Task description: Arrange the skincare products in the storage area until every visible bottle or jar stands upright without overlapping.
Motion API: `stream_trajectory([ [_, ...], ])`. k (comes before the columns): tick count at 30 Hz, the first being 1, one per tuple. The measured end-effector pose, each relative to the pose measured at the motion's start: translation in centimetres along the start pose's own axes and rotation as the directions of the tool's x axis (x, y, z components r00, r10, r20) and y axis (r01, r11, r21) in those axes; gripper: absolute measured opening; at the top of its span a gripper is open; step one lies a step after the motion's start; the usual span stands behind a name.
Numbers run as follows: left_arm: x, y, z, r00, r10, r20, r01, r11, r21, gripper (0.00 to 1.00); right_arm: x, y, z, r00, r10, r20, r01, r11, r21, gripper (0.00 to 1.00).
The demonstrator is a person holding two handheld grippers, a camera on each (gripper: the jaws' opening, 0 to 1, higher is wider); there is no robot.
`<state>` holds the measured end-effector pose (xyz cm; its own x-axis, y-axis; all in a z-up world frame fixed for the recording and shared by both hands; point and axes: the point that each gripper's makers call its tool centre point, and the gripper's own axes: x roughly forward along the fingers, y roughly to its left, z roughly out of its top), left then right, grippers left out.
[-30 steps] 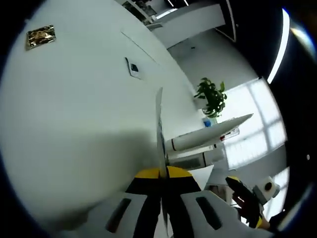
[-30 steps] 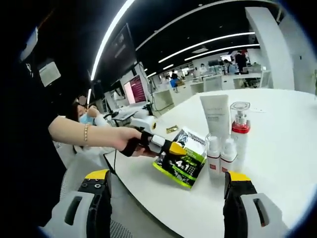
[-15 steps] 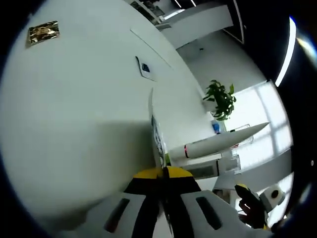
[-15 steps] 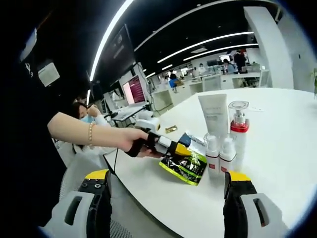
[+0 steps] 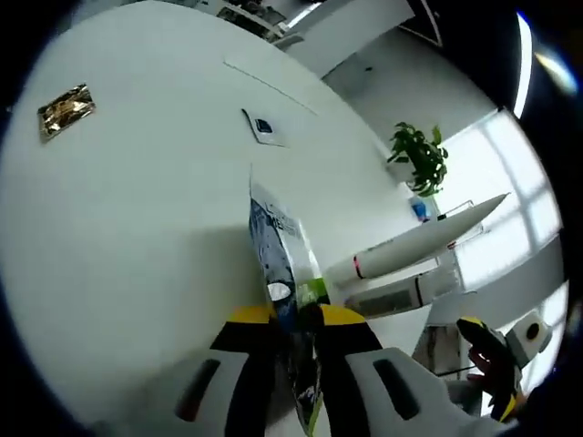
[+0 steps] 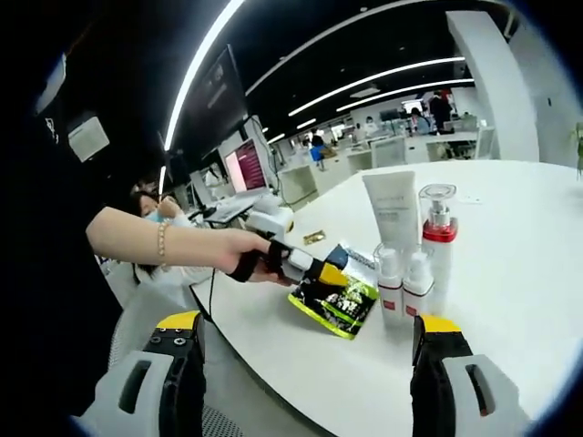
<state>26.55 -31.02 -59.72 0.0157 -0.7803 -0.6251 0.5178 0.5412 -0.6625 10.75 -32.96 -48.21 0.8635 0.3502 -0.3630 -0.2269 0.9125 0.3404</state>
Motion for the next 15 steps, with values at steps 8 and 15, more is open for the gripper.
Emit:
stream_trajectory([
  [8,-0.11,0.7,0.3,0.998,0.065,-0.014,-0.064,0.996,0.067,0.22,0.02,-0.1,-0.14,1.0,-0.003,-0.007,0.003,1.0,0.001,0.99],
  [15,-0.56,0.92,0.18,0.996,0.09,-0.015,-0.089,0.993,0.072,0.25,0.01,-0.13,-0.13,1.0,-0.008,-0.006,0.008,1.0,0.0,0.99],
])
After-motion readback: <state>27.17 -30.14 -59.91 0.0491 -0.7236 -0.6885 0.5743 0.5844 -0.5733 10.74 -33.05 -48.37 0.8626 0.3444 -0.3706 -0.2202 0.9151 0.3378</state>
